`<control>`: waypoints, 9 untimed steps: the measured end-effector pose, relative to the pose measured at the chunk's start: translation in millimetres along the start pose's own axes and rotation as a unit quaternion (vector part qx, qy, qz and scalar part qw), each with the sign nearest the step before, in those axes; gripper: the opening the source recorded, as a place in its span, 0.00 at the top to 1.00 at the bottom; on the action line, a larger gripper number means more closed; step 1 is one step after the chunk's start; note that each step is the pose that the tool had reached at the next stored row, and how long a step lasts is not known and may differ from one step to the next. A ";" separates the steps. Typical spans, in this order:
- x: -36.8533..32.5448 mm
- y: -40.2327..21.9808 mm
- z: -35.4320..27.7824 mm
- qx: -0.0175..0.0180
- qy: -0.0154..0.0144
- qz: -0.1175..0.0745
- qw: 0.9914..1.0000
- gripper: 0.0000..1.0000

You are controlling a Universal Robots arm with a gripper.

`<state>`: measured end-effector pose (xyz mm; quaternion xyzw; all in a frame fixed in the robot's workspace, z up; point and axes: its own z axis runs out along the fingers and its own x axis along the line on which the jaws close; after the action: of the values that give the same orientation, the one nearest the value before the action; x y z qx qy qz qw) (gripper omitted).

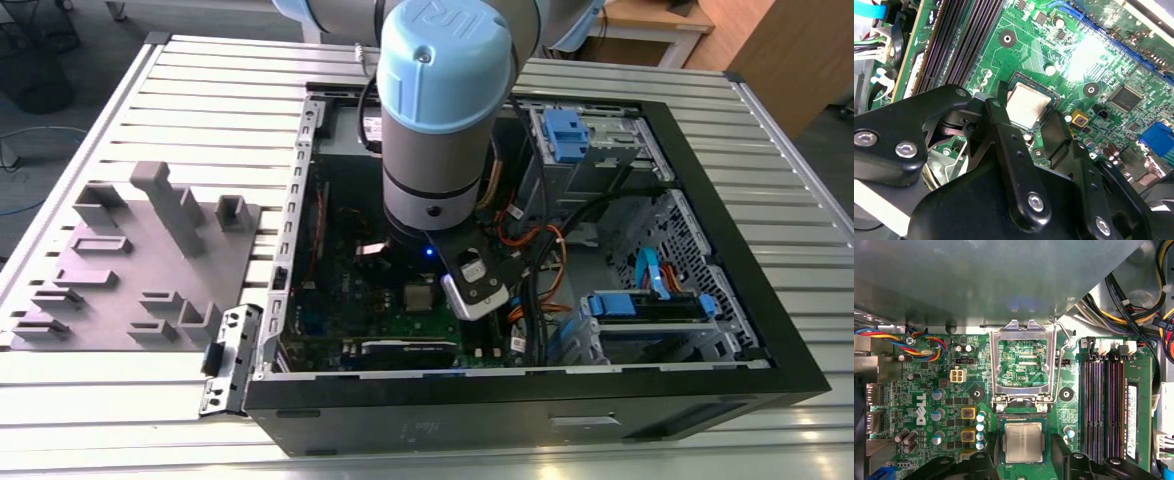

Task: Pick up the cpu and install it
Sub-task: 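Place the cpu into insertion slot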

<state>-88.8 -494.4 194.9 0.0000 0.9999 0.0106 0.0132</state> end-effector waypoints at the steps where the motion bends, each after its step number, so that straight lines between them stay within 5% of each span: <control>1: 0.0 0.0 0.1 0.000 0.000 0.000 1.000 0.46; 9: -0.2 0.0 2.6 0.001 0.000 0.000 1.000 0.46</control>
<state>-88.5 -494.4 192.4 -0.0001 0.9999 0.0100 0.0131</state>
